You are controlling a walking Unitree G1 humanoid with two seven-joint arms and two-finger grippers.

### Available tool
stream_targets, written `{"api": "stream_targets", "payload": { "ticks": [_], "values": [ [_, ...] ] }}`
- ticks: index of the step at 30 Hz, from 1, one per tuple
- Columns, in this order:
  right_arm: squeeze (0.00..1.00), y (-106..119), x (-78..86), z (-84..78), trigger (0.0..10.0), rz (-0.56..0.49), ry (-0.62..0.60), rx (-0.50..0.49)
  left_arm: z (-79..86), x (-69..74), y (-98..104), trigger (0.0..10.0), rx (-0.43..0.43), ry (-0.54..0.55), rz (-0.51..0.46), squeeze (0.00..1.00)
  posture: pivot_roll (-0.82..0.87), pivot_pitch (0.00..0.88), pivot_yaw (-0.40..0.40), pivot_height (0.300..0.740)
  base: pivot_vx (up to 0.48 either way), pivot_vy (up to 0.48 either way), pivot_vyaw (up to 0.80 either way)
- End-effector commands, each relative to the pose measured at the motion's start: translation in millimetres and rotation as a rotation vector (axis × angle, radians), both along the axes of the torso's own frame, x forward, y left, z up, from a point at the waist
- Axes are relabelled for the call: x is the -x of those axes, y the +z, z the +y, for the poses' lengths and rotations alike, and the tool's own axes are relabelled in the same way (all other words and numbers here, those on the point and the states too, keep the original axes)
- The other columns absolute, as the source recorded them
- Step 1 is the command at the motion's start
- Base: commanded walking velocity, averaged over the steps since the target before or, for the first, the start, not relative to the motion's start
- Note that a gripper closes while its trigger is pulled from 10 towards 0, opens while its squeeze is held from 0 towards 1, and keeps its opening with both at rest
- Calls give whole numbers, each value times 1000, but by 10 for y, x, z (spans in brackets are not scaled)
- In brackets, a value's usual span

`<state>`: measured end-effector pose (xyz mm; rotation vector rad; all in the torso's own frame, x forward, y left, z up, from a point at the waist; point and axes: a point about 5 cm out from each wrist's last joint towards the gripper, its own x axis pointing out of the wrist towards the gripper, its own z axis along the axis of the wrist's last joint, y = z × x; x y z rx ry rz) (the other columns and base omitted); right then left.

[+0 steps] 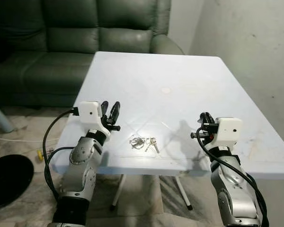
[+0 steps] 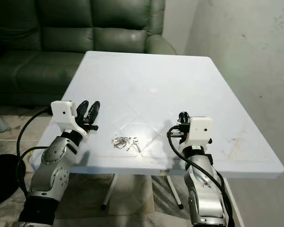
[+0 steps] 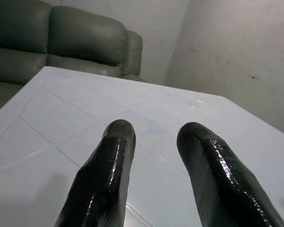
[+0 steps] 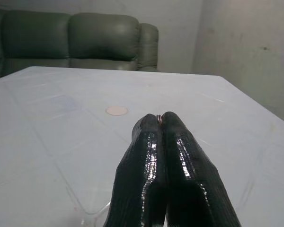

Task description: Hang keys on a hook

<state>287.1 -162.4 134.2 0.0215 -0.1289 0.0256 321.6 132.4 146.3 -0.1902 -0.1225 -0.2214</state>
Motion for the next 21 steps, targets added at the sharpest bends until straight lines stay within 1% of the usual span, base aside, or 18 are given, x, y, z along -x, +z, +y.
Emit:
{"api": "stream_targets", "payload": {
  "ticks": [1, 13, 21],
  "values": [
    [0, 12, -30, 6, 10000, 3, -2, 9, 12, -31, 2, 10000, -6, 11, 1, 0, 75, 0, -41, 740, 0, 0, -738],
    [0, 10, -29, -43, 10000, 2, -10, 33, -45, -76, -3, 10000, -3, 5, 4, 0, 69, 0, -39, 740, 0, 0, -743],
    [0, 17, -59, -52, 10000, -3, -14, 36, -49, -125, 28, 10000, -43, -6, -12, 0, 68, 0, -32, 740, 0, 0, -744]
  ]
}}
